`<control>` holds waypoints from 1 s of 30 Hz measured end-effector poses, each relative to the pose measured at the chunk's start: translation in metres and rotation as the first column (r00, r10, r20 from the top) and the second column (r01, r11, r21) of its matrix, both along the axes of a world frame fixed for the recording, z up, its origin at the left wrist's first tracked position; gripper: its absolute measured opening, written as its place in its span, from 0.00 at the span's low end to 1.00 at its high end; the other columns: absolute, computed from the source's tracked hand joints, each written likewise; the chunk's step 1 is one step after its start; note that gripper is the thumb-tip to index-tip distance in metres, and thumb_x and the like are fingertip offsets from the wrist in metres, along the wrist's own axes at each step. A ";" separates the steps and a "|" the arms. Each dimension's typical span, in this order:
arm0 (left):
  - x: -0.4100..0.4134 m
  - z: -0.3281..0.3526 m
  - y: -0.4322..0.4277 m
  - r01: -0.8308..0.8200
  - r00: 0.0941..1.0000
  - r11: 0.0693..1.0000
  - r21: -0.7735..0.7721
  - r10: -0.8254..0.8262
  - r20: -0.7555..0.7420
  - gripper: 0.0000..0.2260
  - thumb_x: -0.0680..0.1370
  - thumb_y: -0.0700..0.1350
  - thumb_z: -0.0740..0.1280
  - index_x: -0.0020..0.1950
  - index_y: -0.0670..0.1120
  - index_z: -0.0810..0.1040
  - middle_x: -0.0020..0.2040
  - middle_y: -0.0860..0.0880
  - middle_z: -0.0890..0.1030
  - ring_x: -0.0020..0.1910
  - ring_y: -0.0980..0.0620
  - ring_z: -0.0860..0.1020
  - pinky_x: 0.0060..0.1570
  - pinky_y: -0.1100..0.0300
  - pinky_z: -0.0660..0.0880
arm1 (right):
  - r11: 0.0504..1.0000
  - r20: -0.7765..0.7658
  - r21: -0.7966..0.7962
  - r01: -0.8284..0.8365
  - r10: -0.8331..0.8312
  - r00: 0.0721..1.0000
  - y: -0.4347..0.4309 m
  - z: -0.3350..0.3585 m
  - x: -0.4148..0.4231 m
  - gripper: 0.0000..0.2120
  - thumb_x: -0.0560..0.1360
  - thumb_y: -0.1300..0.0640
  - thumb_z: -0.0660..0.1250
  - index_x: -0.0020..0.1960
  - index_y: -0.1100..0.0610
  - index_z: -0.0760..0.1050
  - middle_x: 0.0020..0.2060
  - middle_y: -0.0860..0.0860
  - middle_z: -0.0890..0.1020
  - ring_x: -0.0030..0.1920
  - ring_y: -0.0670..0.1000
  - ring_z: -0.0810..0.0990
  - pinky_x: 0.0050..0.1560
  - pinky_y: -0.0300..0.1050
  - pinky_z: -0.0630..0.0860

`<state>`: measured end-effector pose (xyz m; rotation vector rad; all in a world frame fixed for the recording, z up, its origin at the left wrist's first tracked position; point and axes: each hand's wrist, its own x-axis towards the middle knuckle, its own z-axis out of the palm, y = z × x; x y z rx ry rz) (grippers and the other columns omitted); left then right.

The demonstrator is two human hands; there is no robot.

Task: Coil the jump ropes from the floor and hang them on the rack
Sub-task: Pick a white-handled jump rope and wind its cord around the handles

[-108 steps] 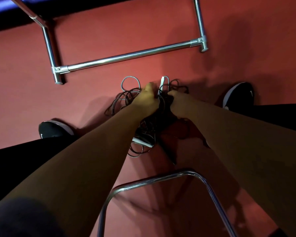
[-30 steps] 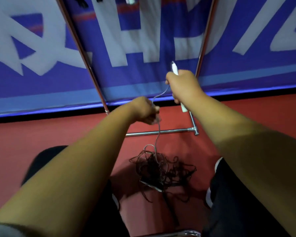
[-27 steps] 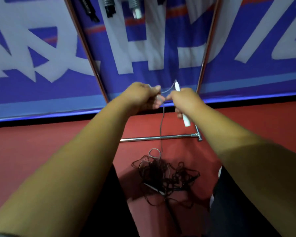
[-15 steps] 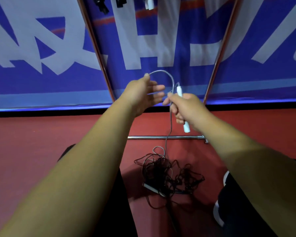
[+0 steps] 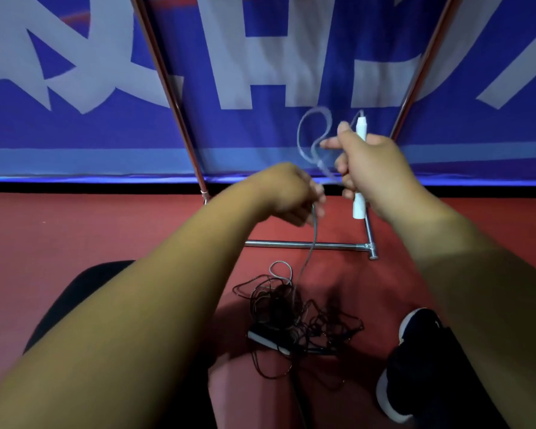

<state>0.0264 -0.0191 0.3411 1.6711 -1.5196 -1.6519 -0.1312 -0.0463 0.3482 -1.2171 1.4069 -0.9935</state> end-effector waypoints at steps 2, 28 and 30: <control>0.007 0.011 -0.006 -0.200 0.969 0.979 -0.031 0.193 -0.157 0.09 0.86 0.41 0.62 0.52 0.40 0.81 0.41 0.42 0.85 0.36 0.46 0.84 0.43 0.52 0.85 | 0.999 -0.135 0.051 0.007 0.000 0.991 -0.001 -0.013 -0.005 0.15 0.85 0.45 0.63 0.53 0.53 0.85 0.35 0.51 0.78 0.27 0.50 0.73 0.27 0.44 0.73; 0.020 -0.014 0.001 0.325 0.920 0.945 -0.027 -0.309 0.242 0.11 0.85 0.40 0.62 0.57 0.42 0.84 0.53 0.49 0.87 0.52 0.52 0.86 0.50 0.60 0.78 | 0.980 0.675 0.197 -0.010 -0.128 0.727 0.005 0.008 -0.003 0.13 0.88 0.55 0.60 0.51 0.60 0.79 0.43 0.56 0.88 0.36 0.50 0.85 0.40 0.45 0.84; 0.020 -0.009 -0.002 0.129 0.988 0.989 -0.075 -0.121 0.101 0.11 0.87 0.43 0.61 0.56 0.40 0.82 0.49 0.45 0.88 0.45 0.48 0.86 0.48 0.55 0.80 | 0.969 0.511 0.246 0.021 -0.148 0.847 -0.001 0.002 -0.005 0.13 0.87 0.57 0.60 0.59 0.63 0.80 0.47 0.57 0.89 0.39 0.51 0.86 0.38 0.45 0.84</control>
